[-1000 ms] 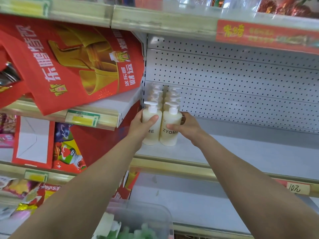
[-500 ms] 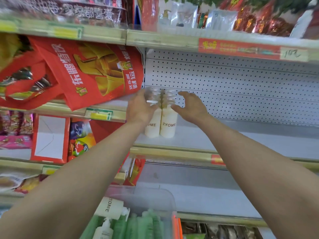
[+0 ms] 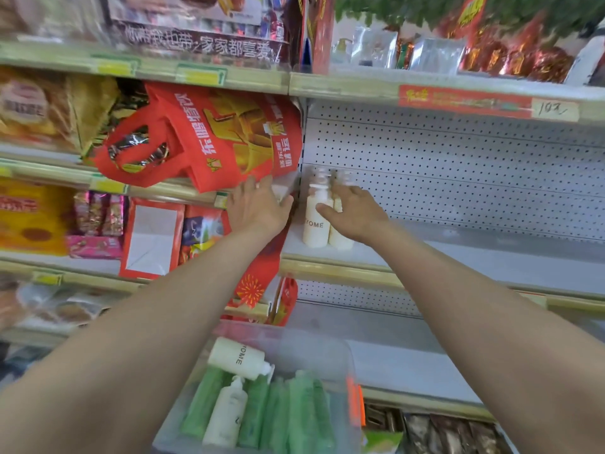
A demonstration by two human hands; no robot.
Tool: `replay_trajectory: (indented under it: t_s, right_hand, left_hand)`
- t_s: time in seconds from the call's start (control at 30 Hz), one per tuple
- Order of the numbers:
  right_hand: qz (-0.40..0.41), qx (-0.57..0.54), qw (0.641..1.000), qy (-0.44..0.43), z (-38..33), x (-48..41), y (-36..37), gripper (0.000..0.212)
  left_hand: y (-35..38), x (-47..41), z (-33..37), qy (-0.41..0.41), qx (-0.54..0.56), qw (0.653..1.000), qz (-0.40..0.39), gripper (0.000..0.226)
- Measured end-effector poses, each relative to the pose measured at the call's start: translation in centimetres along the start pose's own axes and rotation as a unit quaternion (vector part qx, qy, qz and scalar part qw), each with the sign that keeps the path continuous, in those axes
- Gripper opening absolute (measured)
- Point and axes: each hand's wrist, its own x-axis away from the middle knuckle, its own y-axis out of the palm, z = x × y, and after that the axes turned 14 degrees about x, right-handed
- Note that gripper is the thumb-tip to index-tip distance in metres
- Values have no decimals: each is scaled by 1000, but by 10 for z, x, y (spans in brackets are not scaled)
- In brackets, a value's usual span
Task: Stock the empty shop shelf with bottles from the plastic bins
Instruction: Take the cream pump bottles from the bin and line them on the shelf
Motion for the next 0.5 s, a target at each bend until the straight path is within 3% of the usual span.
replay_trajectory:
  t_s: [0.37, 0.5]
  right_hand:
    - [-165, -49, 985, -31, -41, 61, 125, 64]
    - [-258, -56, 963, -56, -54, 83, 181, 55]
  left_hand:
    - [26, 82, -129, -101, 7, 993, -53, 58]
    - [54, 123, -183, -186, 59, 975, -107, 58]
